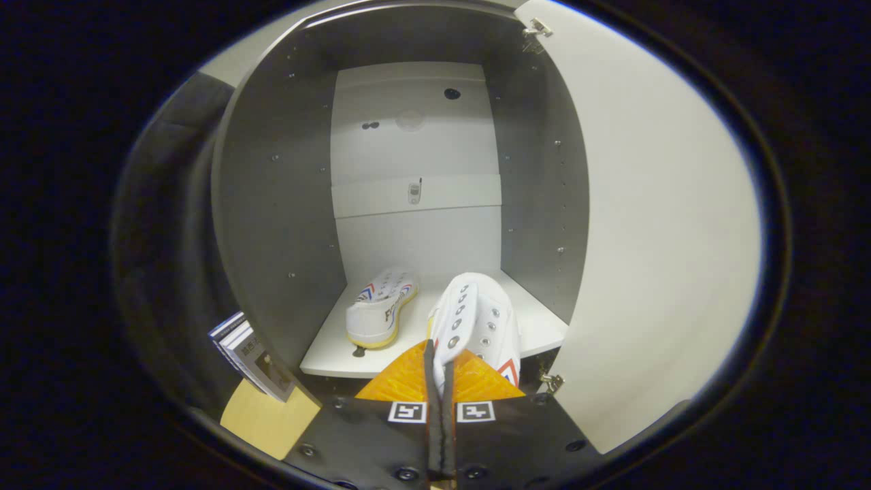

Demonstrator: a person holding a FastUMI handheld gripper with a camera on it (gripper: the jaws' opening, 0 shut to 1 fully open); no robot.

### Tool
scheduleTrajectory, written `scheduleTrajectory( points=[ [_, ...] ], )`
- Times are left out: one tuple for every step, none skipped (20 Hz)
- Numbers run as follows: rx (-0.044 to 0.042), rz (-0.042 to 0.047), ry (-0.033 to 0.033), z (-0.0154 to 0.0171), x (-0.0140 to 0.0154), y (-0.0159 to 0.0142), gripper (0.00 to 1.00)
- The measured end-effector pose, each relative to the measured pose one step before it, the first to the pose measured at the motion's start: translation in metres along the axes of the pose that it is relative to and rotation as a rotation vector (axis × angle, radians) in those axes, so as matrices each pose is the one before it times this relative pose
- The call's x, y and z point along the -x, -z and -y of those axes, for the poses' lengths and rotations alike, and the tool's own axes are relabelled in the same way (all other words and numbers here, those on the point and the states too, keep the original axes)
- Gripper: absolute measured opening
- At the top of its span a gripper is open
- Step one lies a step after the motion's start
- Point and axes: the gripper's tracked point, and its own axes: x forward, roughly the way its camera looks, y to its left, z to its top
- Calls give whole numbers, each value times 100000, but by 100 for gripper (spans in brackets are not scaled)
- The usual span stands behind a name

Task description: Open the shoe cabinet door, grab the shoes and put them into the shoe cabinet, then close the shoe cabinet door.

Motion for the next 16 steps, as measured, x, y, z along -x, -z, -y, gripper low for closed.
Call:
scheduleTrajectory(
  points=[
    [559,-1352,-762,-111,-889,1,2],
    [571,-1009,-712,-105,-999,-61,2],
    [683,-1310,-455,-61,-976,-3,2],
    [799,-1282,-321,-32,-1053,16,2],
    [861,-957,-196,20,-860,-105,2],
    [692,-947,-261,68,-1059,-105,2],
    [505,-991,-200,-1,-965,-104,2],
    [433,-972,-221,91,-1052,-85,2],
    [398,-837,-534,-7,-796,-151,2],
    [950,-603,173,128,-868,-120,2],
    [889,-255,-174,66,-795,-265,2],
    [1062,-397,-175,-15,-810,1,2],
    [989,-407,-130,-65,-722,-113,2],
    [1026,-635,-316,-140,-737,-2,2],
    [885,-533,-514,-179,-753,-74,2],
    [775,-613,-463,-46,-916,-39,2]
  ],
)
